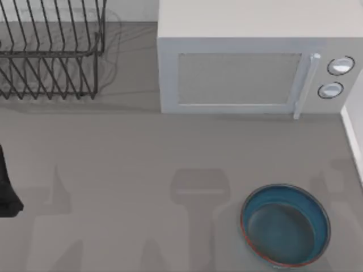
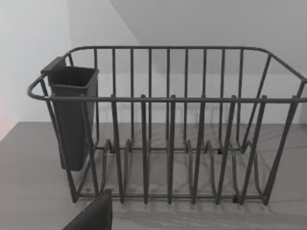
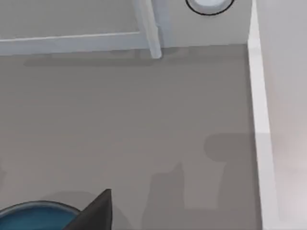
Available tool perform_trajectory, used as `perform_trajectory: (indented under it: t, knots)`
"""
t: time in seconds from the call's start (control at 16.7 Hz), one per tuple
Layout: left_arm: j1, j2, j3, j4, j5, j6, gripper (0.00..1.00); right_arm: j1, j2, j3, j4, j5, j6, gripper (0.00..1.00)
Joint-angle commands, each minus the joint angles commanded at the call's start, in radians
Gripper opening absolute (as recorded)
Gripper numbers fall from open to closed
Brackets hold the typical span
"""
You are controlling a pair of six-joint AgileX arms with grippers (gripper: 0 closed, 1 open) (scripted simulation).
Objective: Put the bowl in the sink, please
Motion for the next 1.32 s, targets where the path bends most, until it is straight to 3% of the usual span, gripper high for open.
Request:
perform_trajectory:
  t: [0.36,0.66,1.32]
  knots:
    - [0.000,0.000,0.000,0.000,0.000,0.000,1.00,0.156,0.566,0.371,-0.419,0.002,0.158,1.00]
    - [0.000,0.000,0.000,0.000,0.000,0.000,1.00,0.249,0.849,0.600,-0.651,0.000,0.251,1.00]
    - [0.000,0.000,0.000,0.000,0.000,0.000,1.00,0.270,0.933,0.630,-0.665,-0.001,0.274,1.00]
